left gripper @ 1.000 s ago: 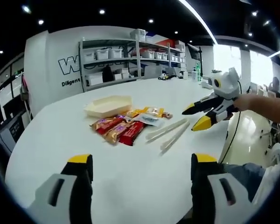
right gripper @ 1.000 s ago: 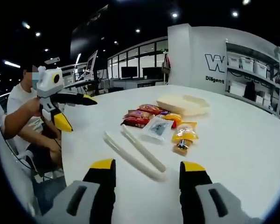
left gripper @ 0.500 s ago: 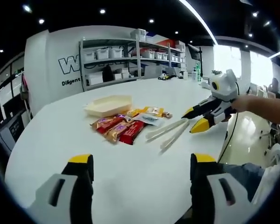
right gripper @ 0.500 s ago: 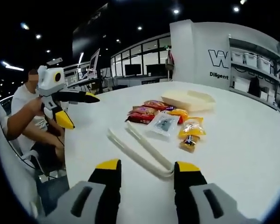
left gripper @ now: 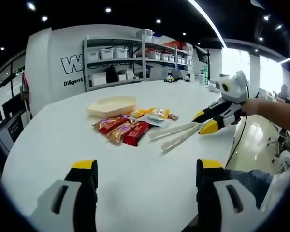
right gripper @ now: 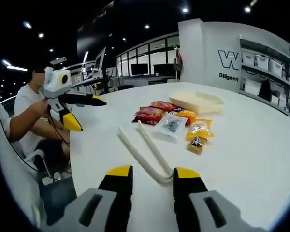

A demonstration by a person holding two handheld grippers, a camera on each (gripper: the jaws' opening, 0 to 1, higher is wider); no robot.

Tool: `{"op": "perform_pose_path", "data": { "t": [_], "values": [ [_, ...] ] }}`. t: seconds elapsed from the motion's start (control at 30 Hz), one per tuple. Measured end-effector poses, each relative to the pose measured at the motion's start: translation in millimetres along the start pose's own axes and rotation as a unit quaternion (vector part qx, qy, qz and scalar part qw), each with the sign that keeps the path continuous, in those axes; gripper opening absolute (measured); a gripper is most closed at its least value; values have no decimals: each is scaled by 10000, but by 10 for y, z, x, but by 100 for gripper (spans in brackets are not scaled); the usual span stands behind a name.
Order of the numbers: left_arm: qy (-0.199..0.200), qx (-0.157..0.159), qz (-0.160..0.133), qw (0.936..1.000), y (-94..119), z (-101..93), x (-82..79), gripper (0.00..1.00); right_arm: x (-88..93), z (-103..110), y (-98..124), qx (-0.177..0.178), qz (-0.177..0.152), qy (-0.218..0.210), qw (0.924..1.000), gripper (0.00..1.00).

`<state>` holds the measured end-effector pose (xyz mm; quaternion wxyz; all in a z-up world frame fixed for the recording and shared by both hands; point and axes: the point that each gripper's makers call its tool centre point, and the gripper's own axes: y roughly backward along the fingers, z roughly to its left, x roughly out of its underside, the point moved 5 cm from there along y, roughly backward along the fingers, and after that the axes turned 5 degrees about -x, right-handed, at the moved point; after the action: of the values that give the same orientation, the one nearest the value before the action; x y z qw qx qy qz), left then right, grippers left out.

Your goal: Place the target food into the container with the food tongs after gripping and lifting it, then release it inside without dropping or visibly crushing the food.

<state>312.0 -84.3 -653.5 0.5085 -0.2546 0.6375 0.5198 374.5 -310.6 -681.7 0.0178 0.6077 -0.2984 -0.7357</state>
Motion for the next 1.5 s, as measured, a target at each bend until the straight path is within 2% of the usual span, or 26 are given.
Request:
{"op": "perform_pose_path", "data": {
  "t": [0.17,0.3,0.4,0.43,0.63,0.77,0.87,1.0,1.37,1.43,1.5],
  "values": [
    [17,41,35,10000,-18,-20,22,82,-16,-27,-80,-61,3,34,10000,29],
    [1,71,29,10000,-12,-30,29,81,-34,-57,-137,-96,19,236,9997,26],
    [-3,74,16,10000,-14,-16,38,80,-33,-71,-135,-110,25,307,9995,20],
    [6,105,9,9999,-18,-10,47,80,-31,-94,-129,-86,41,484,9988,20],
    [6,223,-49,9997,-39,-29,46,77,-29,-90,-131,-204,30,577,9981,19],
    [-37,269,-24,9996,-58,-63,35,76,-40,-44,-122,-399,63,938,9948,14],
    [-83,330,-31,9994,-67,-90,28,75,-30,2,-123,-541,120,930,9941,10],
    [-79,434,-6,9990,-117,-101,57,75,0,23,-99,-625,29,919,9938,8],
    [-288,961,35,9949,-207,-313,92,71,11,257,17,-1083,-60,962,9894,8],
    [-364,1060,48,9937,-223,-371,96,68,5,297,35,-1165,-52,958,9885,8],
    [-493,1326,-66,9899,-249,-461,81,62,-7,326,39,-1241,-66,989,9873,8]
  ]
}}
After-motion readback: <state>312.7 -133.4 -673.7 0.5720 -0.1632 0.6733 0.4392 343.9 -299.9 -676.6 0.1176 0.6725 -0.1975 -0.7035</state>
